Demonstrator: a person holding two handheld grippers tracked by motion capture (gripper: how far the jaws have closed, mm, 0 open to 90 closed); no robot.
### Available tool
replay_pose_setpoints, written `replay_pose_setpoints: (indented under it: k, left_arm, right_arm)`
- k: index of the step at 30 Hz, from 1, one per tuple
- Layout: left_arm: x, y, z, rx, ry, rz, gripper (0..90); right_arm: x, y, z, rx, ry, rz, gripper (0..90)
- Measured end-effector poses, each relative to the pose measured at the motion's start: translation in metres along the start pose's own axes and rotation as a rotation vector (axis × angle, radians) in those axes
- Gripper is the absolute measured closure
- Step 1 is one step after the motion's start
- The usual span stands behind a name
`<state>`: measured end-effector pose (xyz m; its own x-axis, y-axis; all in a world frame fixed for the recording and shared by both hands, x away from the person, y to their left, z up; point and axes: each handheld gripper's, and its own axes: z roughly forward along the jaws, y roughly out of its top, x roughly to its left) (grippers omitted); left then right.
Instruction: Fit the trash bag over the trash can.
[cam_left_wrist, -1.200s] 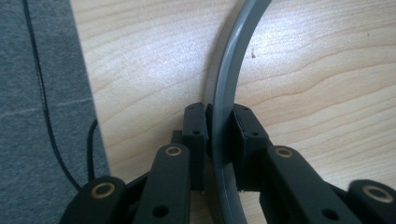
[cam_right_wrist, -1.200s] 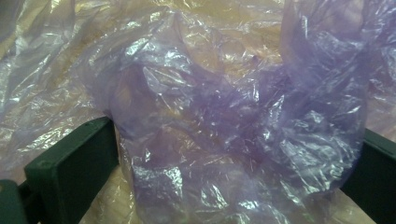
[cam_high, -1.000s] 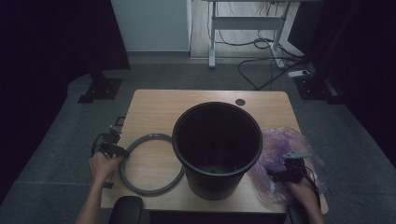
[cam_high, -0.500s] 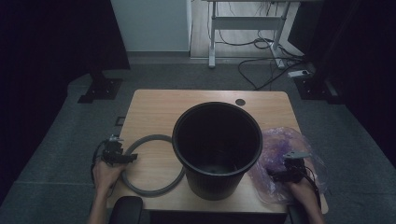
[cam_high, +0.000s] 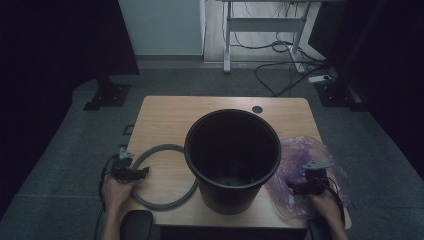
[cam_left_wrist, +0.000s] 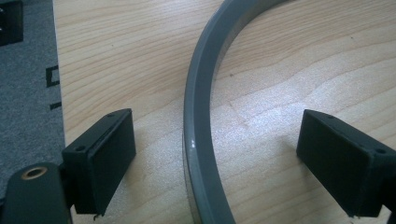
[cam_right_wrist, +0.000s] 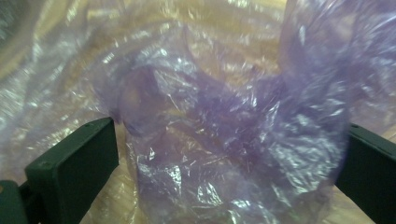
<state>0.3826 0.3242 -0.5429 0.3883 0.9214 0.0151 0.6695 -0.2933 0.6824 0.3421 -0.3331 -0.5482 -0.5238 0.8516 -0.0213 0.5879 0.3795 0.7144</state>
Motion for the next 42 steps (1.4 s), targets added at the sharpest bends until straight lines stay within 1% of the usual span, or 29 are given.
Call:
replay_pose_setpoints:
  k: [4,7,9,10,11,12,15,17,18,20,23,26,29,32,34,35,36,37,38,39,40,41,42]
  left_arm:
    - [-0.001,0.0,0.0,0.0,0.001,-0.003,11.7]
    - [-0.004,0.0,0.0,0.001,0.006,-0.007,11.6]
    - [-0.009,0.0,-0.001,0.004,0.001,-0.003,11.5]
    - [-0.012,-0.001,-0.001,-0.001,-0.004,0.002,11.5]
    - [-0.013,-0.002,0.0,-0.013,-0.002,0.0,11.5]
    - [-0.013,-0.002,0.0,-0.015,-0.001,-0.001,11.5]
    - [-0.013,-0.002,0.0,-0.015,0.0,-0.001,11.5]
    - [-0.014,-0.002,0.0,-0.015,0.004,-0.006,11.5]
    - [-0.014,-0.002,0.0,-0.016,0.009,-0.012,11.5]
    - [-0.016,-0.002,0.0,-0.021,0.02,-0.023,11.5]
    - [-0.018,-0.002,0.001,-0.029,0.025,-0.026,11.5]
    - [-0.018,-0.002,0.001,-0.029,0.025,-0.026,11.5]
    - [-0.018,-0.002,0.001,-0.029,0.025,-0.027,11.5]
    - [-0.018,-0.003,0.001,-0.029,0.026,-0.027,11.6]
    - [-0.018,-0.003,0.001,-0.03,0.026,-0.027,11.6]
    - [-0.018,-0.003,0.001,-0.03,0.026,-0.027,11.6]
    - [-0.018,-0.003,0.001,-0.029,0.026,-0.027,11.6]
    - [-0.018,-0.003,0.001,-0.029,0.026,-0.026,11.6]
    - [-0.018,-0.003,0.001,-0.029,0.026,-0.026,11.6]
    - [-0.018,-0.003,0.001,-0.029,0.026,-0.026,11.6]
    - [-0.018,-0.003,0.001,-0.03,0.027,-0.026,11.6]
    - [-0.018,-0.003,0.001,-0.03,0.027,-0.026,11.6]
    - [-0.018,-0.003,0.001,-0.031,0.027,-0.027,11.7]
  right_arm:
    - [0.001,0.006,-0.007,-0.029,-0.003,-0.003,0.0]
    - [0.002,0.012,-0.012,-0.047,0.001,-0.009,0.0]
    - [0.003,0.016,-0.016,-0.048,-0.001,-0.015,0.0]
    - [0.003,0.018,-0.017,-0.048,-0.003,-0.017,0.0]
    - [0.003,0.021,-0.02,-0.049,-0.005,-0.022,0.0]
    - [0.003,0.023,-0.021,-0.047,-0.005,-0.023,0.0]
    - [-0.001,0.029,-0.026,-0.027,0.004,-0.028,0.0]
    - [-0.004,0.032,-0.028,0.006,0.005,-0.038,0.0]
    - [-0.007,0.034,-0.03,0.025,0.0,-0.043,0.0]
    - [-0.012,0.038,-0.032,0.043,-0.01,-0.047,0.0]
    - [-0.019,0.042,-0.033,0.055,-0.02,-0.058,0.0]
    - [-0.024,0.046,-0.027,0.068,-0.023,-0.066,0.0]
    - [-0.025,0.048,-0.013,0.117,0.011,-0.089,0.0]
    - [-0.021,0.049,0.002,0.173,0.046,-0.131,0.0]
    - [-0.019,0.049,0.013,0.221,0.053,-0.161,0.0]
    - [-0.019,0.049,0.02,0.245,0.051,-0.166,0.4]
    - [-0.019,0.05,0.023,0.258,0.054,-0.168,3.4]
    - [-0.019,0.05,0.026,0.274,0.07,-0.173,9.8]
    - [-0.019,0.051,0.028,0.287,0.093,-0.17,12.9]
    - [-0.02,0.052,0.03,0.289,0.109,-0.141,17.5]
    - [-0.022,0.053,0.03,0.297,0.112,-0.114,20.8]
    - [-0.022,0.055,0.029,0.305,0.106,-0.105,26.3]
    - [-0.022,0.056,0.028,0.316,0.102,-0.099,36.1]
